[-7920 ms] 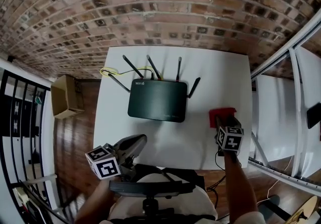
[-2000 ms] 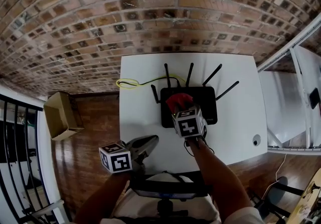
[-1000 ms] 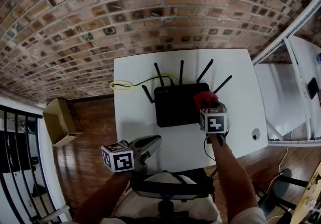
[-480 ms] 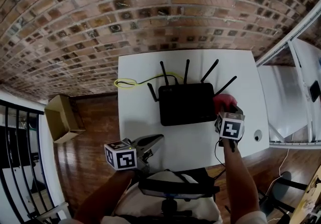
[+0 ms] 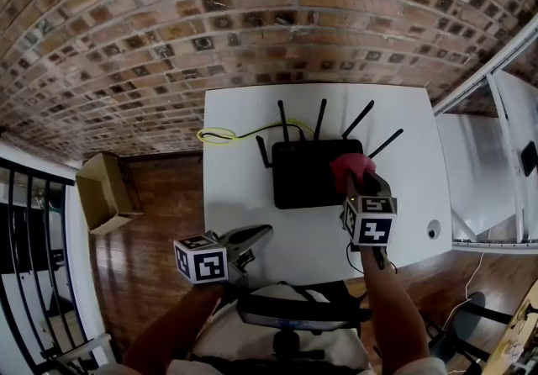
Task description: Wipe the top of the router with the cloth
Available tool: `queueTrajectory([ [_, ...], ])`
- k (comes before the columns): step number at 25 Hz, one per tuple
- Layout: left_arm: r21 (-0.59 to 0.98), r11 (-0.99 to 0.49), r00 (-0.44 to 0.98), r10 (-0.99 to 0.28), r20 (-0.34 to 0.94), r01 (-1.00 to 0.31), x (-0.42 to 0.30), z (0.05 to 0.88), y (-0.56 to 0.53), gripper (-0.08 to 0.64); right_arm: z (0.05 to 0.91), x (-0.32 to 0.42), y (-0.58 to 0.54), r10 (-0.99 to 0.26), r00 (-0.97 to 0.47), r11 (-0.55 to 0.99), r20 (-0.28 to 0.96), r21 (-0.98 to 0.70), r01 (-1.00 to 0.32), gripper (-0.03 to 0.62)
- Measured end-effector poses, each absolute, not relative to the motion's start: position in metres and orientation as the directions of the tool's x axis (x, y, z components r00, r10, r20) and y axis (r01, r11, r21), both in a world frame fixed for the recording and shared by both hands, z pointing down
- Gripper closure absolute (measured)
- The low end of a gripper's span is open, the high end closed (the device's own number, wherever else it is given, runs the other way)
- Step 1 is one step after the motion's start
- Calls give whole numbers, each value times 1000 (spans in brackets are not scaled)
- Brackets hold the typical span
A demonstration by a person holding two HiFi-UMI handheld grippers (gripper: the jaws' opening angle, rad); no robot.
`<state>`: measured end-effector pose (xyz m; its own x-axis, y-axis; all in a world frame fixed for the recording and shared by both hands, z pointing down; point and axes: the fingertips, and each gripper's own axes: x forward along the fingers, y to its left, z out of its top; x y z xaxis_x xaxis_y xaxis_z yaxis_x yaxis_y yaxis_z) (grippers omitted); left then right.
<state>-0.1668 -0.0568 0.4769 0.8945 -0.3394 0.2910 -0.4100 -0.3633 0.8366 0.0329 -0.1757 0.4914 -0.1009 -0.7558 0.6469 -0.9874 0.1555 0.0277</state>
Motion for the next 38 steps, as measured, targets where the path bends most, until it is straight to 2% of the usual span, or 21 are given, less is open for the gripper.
queueTrajectory([
  [9,839,-343,880,-377,289,-422,-187,478,-53,551,508,-108,-163,-638,-349,440,686,-48,-897,486],
  [15,840,-324,867,-403,293,-435,-202,481,-52,551,532,-160,-144,-533,-422,577,733,-49,-815,486],
  [38,844,-340,882,-380,280,-415,-189,483,-56,551,548,-130,-132,-540,-388,584,747,1,-812,486],
])
